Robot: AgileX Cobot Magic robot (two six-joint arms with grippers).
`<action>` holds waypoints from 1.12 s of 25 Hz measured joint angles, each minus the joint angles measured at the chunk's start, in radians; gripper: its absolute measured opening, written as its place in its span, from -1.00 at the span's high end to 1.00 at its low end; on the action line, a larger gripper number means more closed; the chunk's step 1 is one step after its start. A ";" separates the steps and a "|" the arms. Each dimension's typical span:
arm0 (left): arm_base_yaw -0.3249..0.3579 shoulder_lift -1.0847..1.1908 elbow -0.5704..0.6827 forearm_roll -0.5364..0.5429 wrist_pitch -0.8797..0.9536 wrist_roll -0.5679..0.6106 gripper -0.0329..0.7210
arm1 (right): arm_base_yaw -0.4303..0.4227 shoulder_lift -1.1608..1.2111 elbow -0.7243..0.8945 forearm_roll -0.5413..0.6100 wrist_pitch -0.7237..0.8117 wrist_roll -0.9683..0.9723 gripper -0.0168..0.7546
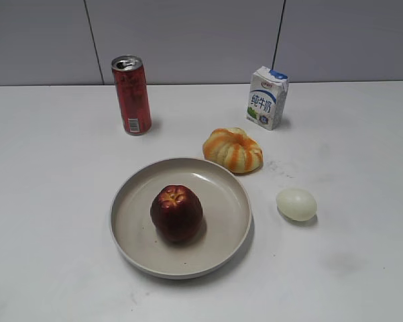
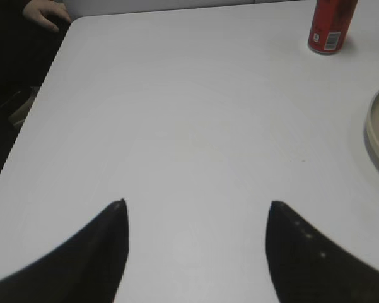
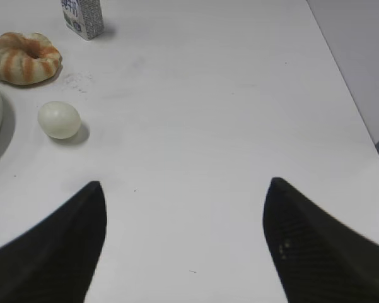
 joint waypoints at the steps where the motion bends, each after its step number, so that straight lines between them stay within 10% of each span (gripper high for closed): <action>1: 0.000 0.000 0.000 0.000 0.000 0.000 -0.46 | 0.000 0.000 0.000 0.000 0.000 0.000 -0.56; 19: 0.000 0.058 -0.032 -0.011 -0.093 0.000 -0.46 | 0.000 0.000 0.000 0.000 0.000 0.000 -0.56; 28: -0.047 0.372 -0.041 -0.206 -0.221 0.159 -0.46 | 0.000 0.000 0.000 0.000 0.000 0.000 -0.56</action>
